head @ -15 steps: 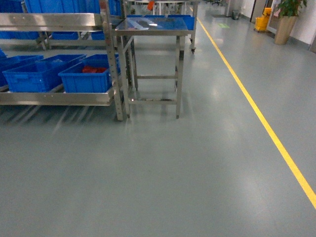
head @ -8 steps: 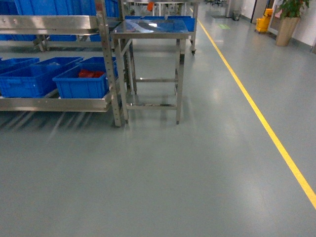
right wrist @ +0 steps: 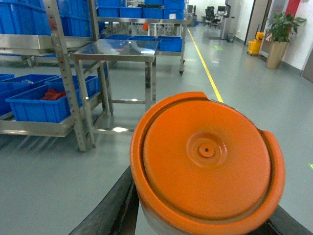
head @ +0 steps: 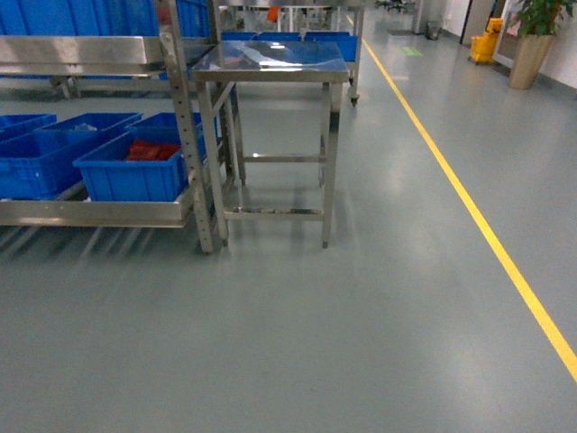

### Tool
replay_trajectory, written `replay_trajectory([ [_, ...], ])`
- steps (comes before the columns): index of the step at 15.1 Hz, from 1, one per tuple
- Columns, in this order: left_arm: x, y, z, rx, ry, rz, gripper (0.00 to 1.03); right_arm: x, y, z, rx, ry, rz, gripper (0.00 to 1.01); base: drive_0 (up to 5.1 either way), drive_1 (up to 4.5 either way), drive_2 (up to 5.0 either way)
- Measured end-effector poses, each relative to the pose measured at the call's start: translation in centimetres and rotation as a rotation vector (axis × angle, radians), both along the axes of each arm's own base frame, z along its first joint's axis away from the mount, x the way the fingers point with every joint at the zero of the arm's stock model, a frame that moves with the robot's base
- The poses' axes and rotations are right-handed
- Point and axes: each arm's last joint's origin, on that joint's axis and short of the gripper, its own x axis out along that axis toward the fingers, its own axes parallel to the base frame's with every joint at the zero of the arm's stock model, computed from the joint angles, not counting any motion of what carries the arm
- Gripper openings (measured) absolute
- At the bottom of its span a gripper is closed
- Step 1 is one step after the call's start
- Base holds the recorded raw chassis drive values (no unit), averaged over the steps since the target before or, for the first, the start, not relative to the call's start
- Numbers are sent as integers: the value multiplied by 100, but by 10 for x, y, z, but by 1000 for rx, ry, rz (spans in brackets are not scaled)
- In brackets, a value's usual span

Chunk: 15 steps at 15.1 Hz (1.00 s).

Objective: Sort blue parts and orange caps into right shelf containers

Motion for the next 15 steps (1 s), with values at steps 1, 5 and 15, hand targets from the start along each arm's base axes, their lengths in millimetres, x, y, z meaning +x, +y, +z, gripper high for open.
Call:
replay_trajectory([
  [1, 0, 0, 0, 0, 5, 0, 43, 0, 0, 0, 0, 4, 0, 44, 12, 430, -406],
  [5, 0, 0, 0, 0, 3, 0, 43, 0, 0, 0, 0, 4, 0, 44, 11, 429, -407],
  [15, 0, 0, 0, 0, 0, -1, 43, 0, 0, 0, 0, -2, 0, 44, -1, 418, -419],
])
